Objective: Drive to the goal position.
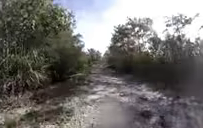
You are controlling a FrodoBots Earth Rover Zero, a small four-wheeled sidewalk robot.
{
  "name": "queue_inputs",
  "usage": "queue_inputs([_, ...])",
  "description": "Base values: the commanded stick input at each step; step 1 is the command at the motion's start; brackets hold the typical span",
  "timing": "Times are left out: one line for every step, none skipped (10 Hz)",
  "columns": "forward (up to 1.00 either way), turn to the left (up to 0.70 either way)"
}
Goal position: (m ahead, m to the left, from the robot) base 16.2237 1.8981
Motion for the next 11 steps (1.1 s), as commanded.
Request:
queue_inputs([0.85, 0.0])
queue_inputs([0.85, 0.0])
queue_inputs([0.85, 0.0])
queue_inputs([0.85, 0.0])
queue_inputs([0.85, 0.0])
queue_inputs([0.85, 0.0])
queue_inputs([0.85, 0.0])
queue_inputs([0.85, 0.0])
queue_inputs([0.85, 0.0])
queue_inputs([0.85, 0.0])
queue_inputs([0.85, 0.0])
